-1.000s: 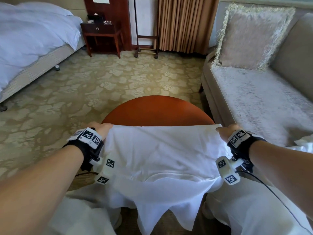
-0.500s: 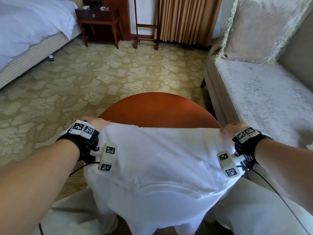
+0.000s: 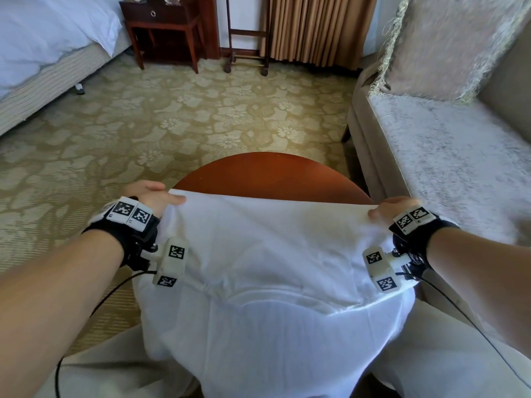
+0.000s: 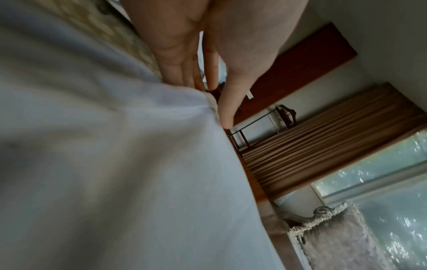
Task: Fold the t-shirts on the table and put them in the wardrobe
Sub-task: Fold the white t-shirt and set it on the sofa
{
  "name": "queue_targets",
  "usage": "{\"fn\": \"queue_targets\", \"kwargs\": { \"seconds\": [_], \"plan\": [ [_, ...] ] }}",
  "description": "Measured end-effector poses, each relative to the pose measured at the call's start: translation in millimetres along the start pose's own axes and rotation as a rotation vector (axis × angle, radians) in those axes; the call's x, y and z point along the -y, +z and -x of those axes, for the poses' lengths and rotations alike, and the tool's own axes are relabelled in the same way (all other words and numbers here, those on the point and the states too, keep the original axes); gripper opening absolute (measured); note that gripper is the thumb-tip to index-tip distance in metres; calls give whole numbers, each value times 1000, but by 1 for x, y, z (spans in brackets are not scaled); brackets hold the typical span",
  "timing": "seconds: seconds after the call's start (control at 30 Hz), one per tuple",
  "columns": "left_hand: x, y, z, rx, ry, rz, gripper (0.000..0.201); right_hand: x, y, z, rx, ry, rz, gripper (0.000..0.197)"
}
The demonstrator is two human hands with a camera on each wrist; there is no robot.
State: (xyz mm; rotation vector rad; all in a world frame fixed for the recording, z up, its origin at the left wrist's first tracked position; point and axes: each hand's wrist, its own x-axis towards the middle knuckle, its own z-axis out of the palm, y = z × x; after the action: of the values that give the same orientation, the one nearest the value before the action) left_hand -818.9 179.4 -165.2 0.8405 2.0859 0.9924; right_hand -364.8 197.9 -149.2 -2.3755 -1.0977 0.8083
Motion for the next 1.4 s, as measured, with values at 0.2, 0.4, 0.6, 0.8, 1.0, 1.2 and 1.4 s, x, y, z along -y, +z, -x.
{"fn": "queue_targets", "kwargs": {
  "seconds": [0.2,0.4,0.6,0.8,1.0,1.2,1.4],
  "plan": [
    [8,-15,-13,-10,51,-101,32,-3,3,2,-40,-5,70,36],
    [-4,-11,-4,-139,94,-103,28,15,16,20,-178,42,282,68],
    [-5,6,24,-15,471,-523,23,19,35,48,51,-221,681,99],
    [4,14,9,224,387,-870,68,4,58,37,129,-243,856,111],
    [-13,22,-5,347,296,-784,73,27,56,24,120,-263,876,110],
    [-20,11,6,134,62,-145,41,36,39,29,21,-130,578,105],
    [23,-29,48,222,-123,-22,42,-19,10,30,67,114,167,106]
  ]
}}
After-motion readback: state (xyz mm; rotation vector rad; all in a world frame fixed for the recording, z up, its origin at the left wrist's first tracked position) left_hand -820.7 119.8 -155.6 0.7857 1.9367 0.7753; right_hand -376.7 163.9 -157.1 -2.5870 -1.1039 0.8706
